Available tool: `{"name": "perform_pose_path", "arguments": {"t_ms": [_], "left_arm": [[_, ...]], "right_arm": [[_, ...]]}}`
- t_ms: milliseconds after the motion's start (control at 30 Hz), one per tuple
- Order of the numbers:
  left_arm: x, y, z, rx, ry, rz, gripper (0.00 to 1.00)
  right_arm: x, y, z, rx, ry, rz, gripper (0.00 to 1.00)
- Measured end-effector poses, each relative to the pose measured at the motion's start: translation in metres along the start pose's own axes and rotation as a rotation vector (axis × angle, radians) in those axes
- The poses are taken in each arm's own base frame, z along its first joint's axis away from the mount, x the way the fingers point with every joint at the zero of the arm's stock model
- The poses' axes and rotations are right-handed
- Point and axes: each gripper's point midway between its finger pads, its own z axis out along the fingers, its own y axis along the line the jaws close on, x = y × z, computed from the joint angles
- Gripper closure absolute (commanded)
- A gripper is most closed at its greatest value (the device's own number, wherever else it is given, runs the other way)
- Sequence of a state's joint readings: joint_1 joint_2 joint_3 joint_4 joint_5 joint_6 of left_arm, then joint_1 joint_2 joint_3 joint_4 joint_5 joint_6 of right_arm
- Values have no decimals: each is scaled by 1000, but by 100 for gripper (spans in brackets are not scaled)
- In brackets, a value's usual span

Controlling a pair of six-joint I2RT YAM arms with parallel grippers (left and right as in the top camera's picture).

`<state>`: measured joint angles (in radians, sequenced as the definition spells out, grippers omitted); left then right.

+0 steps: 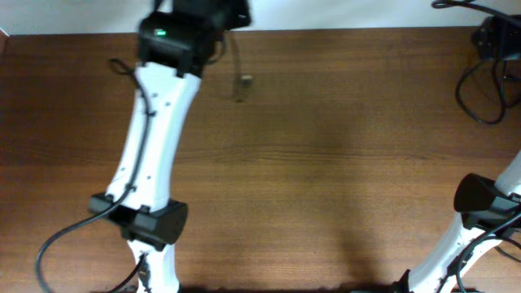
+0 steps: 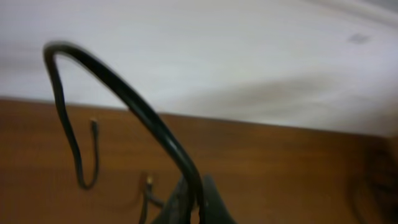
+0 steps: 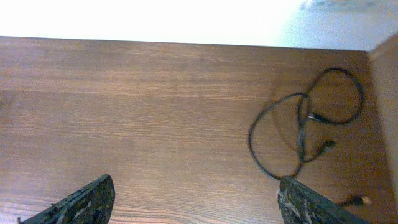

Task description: Untangle cables

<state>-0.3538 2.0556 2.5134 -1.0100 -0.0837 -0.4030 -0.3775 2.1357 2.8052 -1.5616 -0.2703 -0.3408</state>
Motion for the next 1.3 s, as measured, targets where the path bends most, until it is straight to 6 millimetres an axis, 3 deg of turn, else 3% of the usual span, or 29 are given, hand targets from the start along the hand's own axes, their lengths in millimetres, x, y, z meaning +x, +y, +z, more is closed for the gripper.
{"name": "perform_pose_path", "arguments": {"t_ms": [33, 100, 167, 233, 267, 300, 333, 367, 433, 567, 667, 733, 833, 933, 967, 1033, 1067, 1167, 1300], "left_arm": [[7, -28, 11, 79, 2, 17, 100], [41, -85, 25, 223, 74, 62, 100], [72, -131, 27, 333, 133, 101, 100], [105, -177, 17, 437, 193, 146, 100], [115, -192, 11, 469, 208, 162, 92], [126, -208, 3, 501, 220, 185, 51], [128, -211, 1, 509, 222, 194, 1], [144, -231, -11, 533, 221, 256, 1], [147, -235, -12, 509, 198, 294, 1], [119, -198, 10, 404, 146, 273, 1], [79, -146, 25, 309, 94, 217, 1], [47, -113, 19, 261, 41, 178, 1], [0, -73, -8, 212, -53, 128, 1], [-29, -41, -30, 169, -112, 94, 1], [-34, -28, -32, 147, -116, 83, 1], [-37, -2, -32, 97, -102, 62, 1], [-37, 13, -30, 68, -88, 50, 1], [-42, 45, -30, 12, -84, 21, 1], [-49, 66, -31, -23, -95, 1, 1]], "right_arm": [[0, 11, 3, -4, 14, -17, 12], [0, 19, 3, 3, 26, -34, 9], [0, 18, 1, 17, 27, -23, 9], [-1, 16, -4, 31, 22, -16, 9], [-1, 16, -5, 33, 19, -16, 4], [-2, 16, -6, 35, 13, -17, 1], [-3, 14, -6, 42, 10, -14, 1], [-4, 13, -6, 50, 7, -16, 1], [-4, 12, -7, 55, 7, -15, 1], [-4, 12, -7, 56, 7, -15, 1], [-3, 13, -7, 54, 10, -15, 1], [-4, 14, -7, 52, 10, -16, 1], [-7, 30, -5, 30, 6, -44, 0], [-16, 75, 0, -35, 0, -74, 4], [-19, 93, 2, -52, -1, -57, 6], [-20, 98, 3, -27, 6, 11, 7], [-16, 87, 4, 59, 21, 153, 6], [-10, 70, 8, 158, 35, 314, 6], [7, 48, 41, 290, 99, 488, 6]]}}
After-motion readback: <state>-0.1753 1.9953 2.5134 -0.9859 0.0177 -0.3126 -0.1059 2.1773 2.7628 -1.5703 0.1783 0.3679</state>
